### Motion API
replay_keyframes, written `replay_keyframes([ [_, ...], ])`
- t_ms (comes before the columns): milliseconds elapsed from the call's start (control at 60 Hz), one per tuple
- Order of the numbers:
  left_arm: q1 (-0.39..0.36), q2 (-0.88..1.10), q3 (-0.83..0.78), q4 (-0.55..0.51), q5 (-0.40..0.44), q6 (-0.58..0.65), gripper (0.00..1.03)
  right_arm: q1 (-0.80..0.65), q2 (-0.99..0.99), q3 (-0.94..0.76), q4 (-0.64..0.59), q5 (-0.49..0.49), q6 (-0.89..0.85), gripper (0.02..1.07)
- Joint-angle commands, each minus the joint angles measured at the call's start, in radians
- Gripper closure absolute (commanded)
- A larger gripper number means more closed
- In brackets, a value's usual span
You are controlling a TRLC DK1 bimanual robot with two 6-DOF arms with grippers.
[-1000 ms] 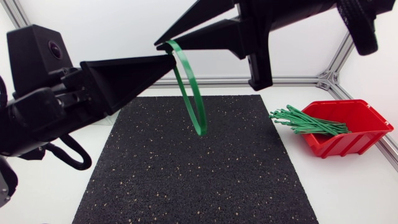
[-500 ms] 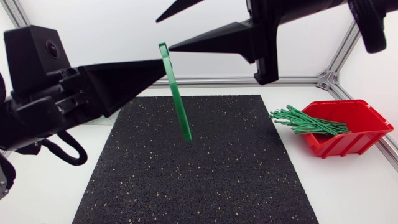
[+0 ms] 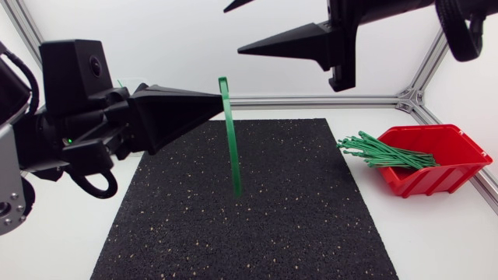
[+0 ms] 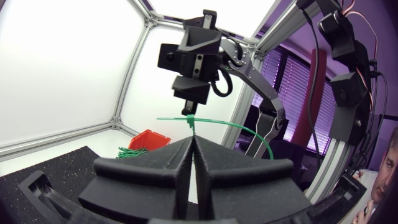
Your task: Take a green cable tie from the red box, thread the tail through the head to close it, then place it in the transparent bin on the left.
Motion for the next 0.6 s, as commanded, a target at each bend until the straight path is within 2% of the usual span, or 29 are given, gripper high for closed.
replay_keyframes([
  [0, -0.003, 0.004, 0.032, -0.015, 0.030, 0.065, 1.00, -0.017, 0.044, -0.021, -0.003, -0.001, -0.052, 0.58],
  [150, -0.006, -0.013, 0.035, -0.064, 0.041, 0.154, 1.00, -0.034, 0.107, 0.017, -0.092, -0.001, -0.200, 0.58],
  [283, -0.012, -0.032, 0.035, -0.115, 0.046, 0.234, 1.00, -0.039, 0.161, 0.088, -0.276, -0.011, -0.393, 0.58],
  [383, -0.017, -0.033, 0.035, -0.143, 0.047, 0.288, 1.00, -0.040, 0.153, 0.089, -0.296, -0.011, -0.430, 0.63],
  [583, -0.020, -0.032, 0.029, -0.181, 0.046, 0.354, 1.00, -0.031, 0.138, 0.097, -0.335, -0.053, -0.447, 0.63],
])
